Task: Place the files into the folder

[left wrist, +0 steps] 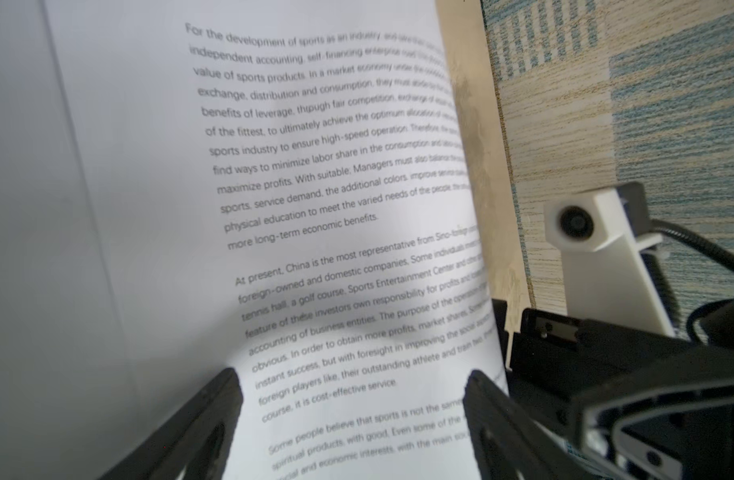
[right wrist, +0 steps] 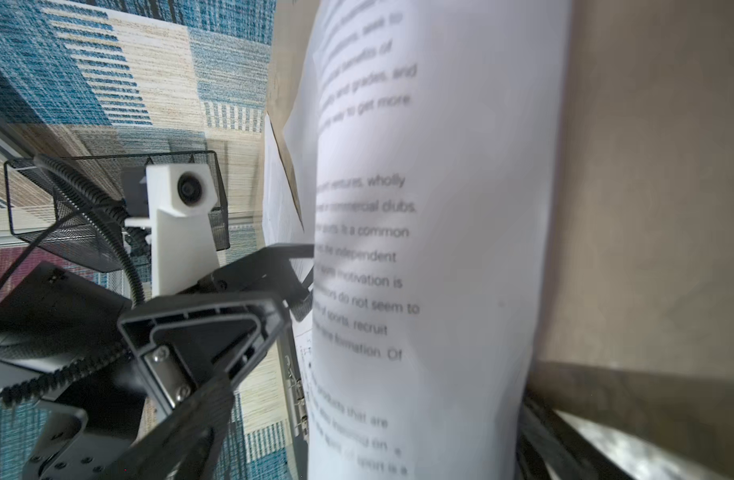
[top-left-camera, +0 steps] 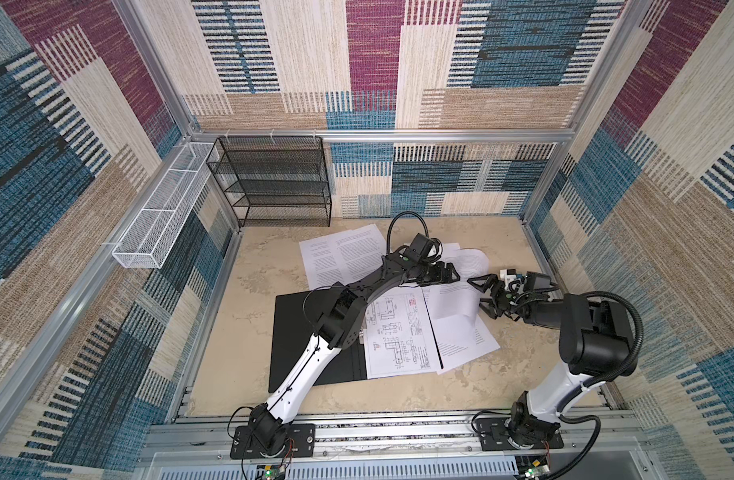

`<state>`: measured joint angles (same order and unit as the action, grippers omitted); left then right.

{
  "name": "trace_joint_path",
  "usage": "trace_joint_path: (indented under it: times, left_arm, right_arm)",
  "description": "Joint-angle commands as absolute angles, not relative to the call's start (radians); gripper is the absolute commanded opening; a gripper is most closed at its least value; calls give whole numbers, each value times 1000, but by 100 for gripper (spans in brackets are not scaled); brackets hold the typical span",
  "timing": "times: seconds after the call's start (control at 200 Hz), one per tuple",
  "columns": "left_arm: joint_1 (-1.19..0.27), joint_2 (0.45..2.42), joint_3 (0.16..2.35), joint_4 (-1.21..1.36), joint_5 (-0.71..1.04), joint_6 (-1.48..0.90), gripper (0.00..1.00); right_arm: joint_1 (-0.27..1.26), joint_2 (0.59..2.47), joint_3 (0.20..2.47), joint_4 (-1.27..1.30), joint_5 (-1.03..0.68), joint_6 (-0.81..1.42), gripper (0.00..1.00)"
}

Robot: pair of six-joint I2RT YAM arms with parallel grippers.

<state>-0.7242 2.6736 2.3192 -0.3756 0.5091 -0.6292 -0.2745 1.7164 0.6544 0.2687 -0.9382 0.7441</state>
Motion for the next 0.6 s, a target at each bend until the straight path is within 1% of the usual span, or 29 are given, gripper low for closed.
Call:
trace_joint_path:
  times: [0.0,0.105,0.175,0.245,0.426,0.511,0.591]
  left_arm:
    - [-715,2703,2283,-658,364,-651,87]
    - [-712,2697,2264,-644,371,-653,87]
    - [-711,2694,2263,-650,371,-649,87]
    - [-712,2688,2254,-641,373,-650,87]
    - [-709,2683,2248,-637,377,-647,87]
    - [-710,2683,2247,-634,379,-649,86]
    - [-710,2683,2245,-632,381,-653,86]
  right_arm:
    - [-276,1691,652,310,-947,785,100]
    - [-291,1716,666,383,-982,831,100]
    - [-297,1726,712,384,-958,790,99]
    - [-298,1757,750,404,-976,785,100]
    - [-299,1776,805,342,-938,750,100]
    - [-300,1781,822,301,-925,735,95]
    - [-301,1772,837,213,-858,694,91]
